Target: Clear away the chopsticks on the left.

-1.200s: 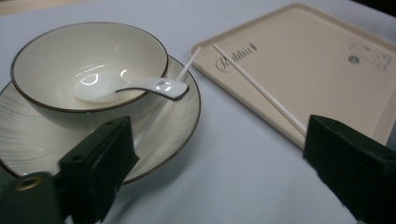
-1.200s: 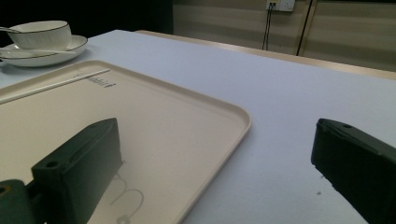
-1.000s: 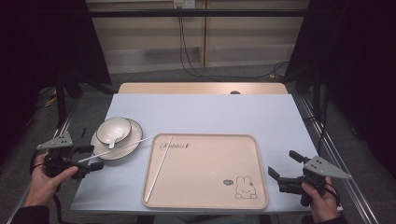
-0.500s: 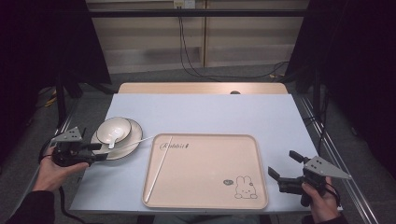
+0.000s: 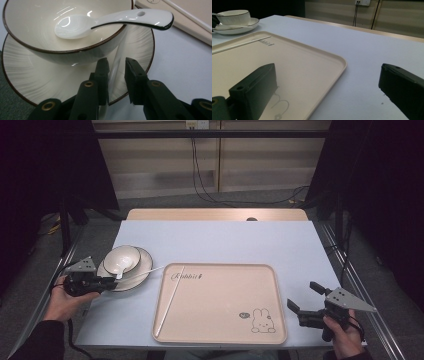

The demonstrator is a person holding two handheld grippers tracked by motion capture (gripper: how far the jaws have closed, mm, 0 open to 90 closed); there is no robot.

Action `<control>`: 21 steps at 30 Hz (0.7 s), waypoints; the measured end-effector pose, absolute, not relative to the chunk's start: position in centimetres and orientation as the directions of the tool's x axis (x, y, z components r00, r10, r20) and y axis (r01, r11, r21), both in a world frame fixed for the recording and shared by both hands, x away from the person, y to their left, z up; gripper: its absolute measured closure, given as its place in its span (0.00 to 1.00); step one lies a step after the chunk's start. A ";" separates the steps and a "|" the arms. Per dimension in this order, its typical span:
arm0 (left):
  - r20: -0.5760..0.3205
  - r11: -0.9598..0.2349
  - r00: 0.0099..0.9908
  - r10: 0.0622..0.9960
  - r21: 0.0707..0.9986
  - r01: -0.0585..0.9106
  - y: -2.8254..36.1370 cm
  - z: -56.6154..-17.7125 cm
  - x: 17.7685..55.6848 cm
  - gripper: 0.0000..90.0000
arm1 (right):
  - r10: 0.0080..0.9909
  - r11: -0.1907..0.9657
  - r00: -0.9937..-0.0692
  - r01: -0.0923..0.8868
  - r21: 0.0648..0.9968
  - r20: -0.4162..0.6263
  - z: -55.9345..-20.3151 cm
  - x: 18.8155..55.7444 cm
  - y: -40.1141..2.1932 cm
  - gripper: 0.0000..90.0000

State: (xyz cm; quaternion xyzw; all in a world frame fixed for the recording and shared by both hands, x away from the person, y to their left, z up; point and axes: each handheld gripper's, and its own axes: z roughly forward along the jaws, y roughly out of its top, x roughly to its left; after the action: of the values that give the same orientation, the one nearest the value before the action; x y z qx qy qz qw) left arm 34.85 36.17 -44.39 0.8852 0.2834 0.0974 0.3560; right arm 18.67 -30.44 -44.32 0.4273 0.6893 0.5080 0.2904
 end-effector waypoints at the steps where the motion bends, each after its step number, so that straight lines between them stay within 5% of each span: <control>1: -0.028 -0.588 0.818 0.574 0.682 0.435 35.9 -44.5 34.9 0.82 | 0.883 0.119 -0.467 0.296 0.948 0.035 -44.3 18.7 -30.4 0.01; 21: -0.074 -0.605 0.844 0.532 0.665 0.439 35.1 -44.7 35.0 0.94 | 0.885 0.116 -0.464 0.297 0.948 0.037 -44.3 18.6 -30.4 0.01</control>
State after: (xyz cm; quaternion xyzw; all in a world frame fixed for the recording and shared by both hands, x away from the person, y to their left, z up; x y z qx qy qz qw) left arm 35.03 35.08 -44.66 0.8933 0.2717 0.0658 0.3519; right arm 18.61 -30.40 -44.32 0.4291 0.6886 0.5078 0.2896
